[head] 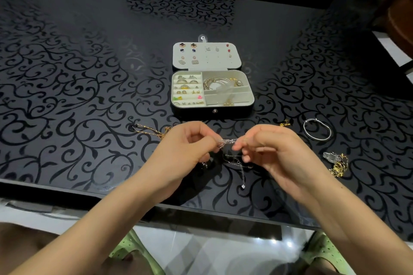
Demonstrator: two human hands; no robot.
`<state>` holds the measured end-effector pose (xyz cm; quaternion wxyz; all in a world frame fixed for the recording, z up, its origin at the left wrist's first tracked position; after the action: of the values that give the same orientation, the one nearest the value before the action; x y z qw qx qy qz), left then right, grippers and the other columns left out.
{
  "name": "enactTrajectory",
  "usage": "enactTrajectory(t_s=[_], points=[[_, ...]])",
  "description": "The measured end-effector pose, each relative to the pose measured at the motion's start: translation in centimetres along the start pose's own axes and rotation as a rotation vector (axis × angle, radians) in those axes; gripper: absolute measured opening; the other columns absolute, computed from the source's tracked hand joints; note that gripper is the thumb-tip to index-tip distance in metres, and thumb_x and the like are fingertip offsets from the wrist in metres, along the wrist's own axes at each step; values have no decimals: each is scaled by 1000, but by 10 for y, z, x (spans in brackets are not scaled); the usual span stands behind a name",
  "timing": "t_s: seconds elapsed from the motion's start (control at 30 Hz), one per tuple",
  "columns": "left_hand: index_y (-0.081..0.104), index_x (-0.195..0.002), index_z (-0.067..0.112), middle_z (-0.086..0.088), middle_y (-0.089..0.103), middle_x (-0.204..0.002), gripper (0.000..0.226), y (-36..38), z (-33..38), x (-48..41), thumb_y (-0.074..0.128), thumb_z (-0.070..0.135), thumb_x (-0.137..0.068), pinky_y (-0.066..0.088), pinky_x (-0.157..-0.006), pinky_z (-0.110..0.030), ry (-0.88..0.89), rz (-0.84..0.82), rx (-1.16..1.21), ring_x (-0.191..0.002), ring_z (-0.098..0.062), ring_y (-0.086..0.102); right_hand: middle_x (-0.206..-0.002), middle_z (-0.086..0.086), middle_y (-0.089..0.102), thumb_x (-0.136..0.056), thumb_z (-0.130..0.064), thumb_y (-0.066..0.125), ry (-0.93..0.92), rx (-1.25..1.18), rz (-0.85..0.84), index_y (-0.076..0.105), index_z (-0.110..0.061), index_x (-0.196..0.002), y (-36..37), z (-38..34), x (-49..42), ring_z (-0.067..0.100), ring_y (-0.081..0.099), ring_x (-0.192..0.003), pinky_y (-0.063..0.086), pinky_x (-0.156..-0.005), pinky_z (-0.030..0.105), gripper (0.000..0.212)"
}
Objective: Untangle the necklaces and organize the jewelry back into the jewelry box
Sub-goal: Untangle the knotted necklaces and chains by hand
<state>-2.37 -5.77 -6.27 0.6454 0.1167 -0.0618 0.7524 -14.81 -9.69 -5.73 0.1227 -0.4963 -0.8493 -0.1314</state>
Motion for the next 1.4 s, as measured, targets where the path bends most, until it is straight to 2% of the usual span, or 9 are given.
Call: enactTrajectory(t_s=[0.23, 0.33, 0.47, 0.57, 0.67, 0.8, 1.07, 1.23, 1.4], points=[[65, -52, 24, -16, 65, -76, 43, 6, 6, 3, 55, -4, -83, 36, -49, -12, 29, -46, 4, -63, -12, 50, -75, 12, 68, -72, -10, 62, 9, 98, -69, 68, -2, -81, 7, 6, 2, 13, 56, -67, 45, -58, 21, 13], [64, -55, 27, -21, 68, -82, 31, 5, 8, 2, 62, 6, -78, 38, -51, -13, 43, -43, -58, -63, -10, 54, -71, 6, 69, -80, -10, 68, -46, 217, -53, 71, -6, -90, 9, -1, 5, 7, 57, -64, 42, -58, 16, 11], [60, -67, 19, -10, 70, -76, 22, 5, 9, 3, 56, 2, -82, 40, -58, -17, 60, -29, -146, -65, -6, 58, -69, 0, 72, -81, -12, 69, -159, 395, 46, 76, -16, -78, 7, -17, 12, 5, 61, -62, 47, -60, 14, 8], [59, -73, 15, -7, 71, -74, 15, 4, 13, 5, 55, 3, -83, 40, -60, -23, 81, -22, -169, -62, -4, 58, -55, -8, 60, -78, -16, 71, -204, 544, 112, 73, -19, -68, 4, -24, 13, 4, 48, -54, 38, -53, 12, 11], [59, -78, 12, -11, 68, -69, 9, 5, 15, 6, 65, 6, -78, 41, -61, -24, 90, -34, -142, -55, -5, 54, -48, -15, 50, -76, -13, 70, -216, 591, 112, 71, -17, -65, 6, -28, 13, 4, 41, -52, 34, -51, 12, 12], [58, -80, 12, -3, 68, -66, 21, 5, 12, 4, 76, 5, -72, 48, -69, -27, 100, -47, -149, -62, -11, 55, -53, -9, 57, -75, -10, 69, -200, 586, 71, 70, -14, -65, 8, -27, 13, 2, 46, -53, 36, -52, 11, 11], [56, -72, 12, -3, 62, -60, 25, 7, 5, 2, 75, 0, -63, 44, -50, -18, 23, -61, 55, -49, -7, 53, -56, -8, 58, -72, -7, 65, -122, 419, -6, 67, -16, -61, 10, -18, 13, -1, 46, -50, 35, -50, 9, 14], [54, -79, 10, 5, 56, -52, 17, 5, -3, 2, 63, -4, -80, 34, -42, -13, -50, -55, 161, -41, -3, 43, -62, 2, 67, -75, -6, 64, -60, 454, -96, 70, -10, -66, 14, -10, 13, 0, 50, -51, 37, -51, 11, 11], [54, -80, 11, 5, 54, -54, 15, 3, -7, 1, 64, 1, -81, 31, -41, -15, -38, -84, 34, -48, -8, 41, -63, 5, 67, -75, -3, 64, -86, 457, -22, 71, -12, -64, 3, -13, 11, 5, 50, -52, 39, -50, 19, 16]])
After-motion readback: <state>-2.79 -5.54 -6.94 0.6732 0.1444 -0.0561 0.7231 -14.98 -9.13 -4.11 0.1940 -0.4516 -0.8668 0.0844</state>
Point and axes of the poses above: each hand's wrist, its own x-axis away from the middle knuckle, its own y-axis out of the palm, z = x × y, the point moved 10 cm from there along -x, towards the middle knuckle
